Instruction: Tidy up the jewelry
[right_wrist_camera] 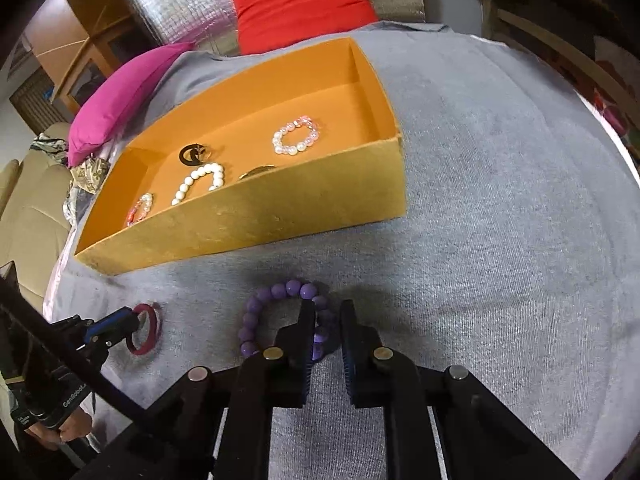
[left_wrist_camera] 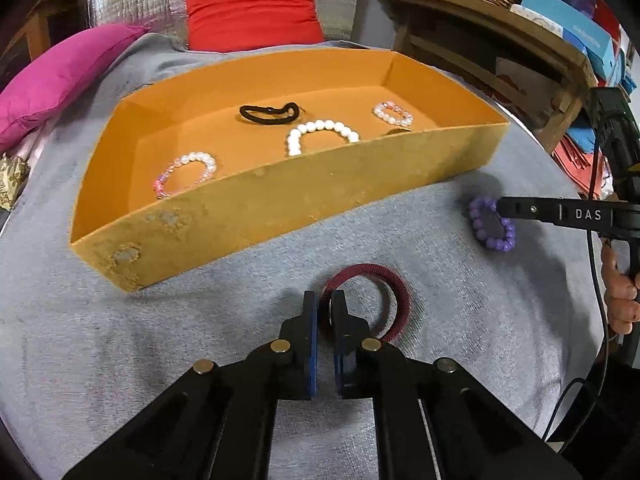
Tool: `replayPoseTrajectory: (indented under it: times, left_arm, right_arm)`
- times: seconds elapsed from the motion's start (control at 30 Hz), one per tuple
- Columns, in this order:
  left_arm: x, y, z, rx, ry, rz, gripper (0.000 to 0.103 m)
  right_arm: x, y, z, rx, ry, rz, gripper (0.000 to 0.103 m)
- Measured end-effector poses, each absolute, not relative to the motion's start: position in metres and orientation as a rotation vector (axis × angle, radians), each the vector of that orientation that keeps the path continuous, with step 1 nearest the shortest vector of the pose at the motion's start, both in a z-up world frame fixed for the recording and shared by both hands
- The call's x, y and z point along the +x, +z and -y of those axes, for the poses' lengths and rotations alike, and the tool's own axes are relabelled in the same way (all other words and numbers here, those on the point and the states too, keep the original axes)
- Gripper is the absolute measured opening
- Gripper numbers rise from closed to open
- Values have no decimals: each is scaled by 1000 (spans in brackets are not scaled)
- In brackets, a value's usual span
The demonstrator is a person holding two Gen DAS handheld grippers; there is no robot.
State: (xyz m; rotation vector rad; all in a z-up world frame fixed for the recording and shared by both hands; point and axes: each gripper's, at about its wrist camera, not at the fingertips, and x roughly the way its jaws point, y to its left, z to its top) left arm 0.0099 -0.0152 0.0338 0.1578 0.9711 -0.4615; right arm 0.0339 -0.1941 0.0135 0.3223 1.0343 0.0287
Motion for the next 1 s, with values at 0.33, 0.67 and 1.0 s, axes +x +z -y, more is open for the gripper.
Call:
replayPoseTrajectory:
  times: [0.33, 0.67, 1.0]
  left_arm:
    - [16, 25, 14, 215, -368, -980, 7]
    - [13, 22, 17, 288, -269, -950, 41]
    - [10, 20, 17, 347, -171, -903, 68]
  right_arm:
    - [34, 9, 194, 314, 11, -1049, 32]
    - [34, 7, 177, 165, -38, -1016, 14]
    - [37, 4, 174, 159, -47, -1016, 13]
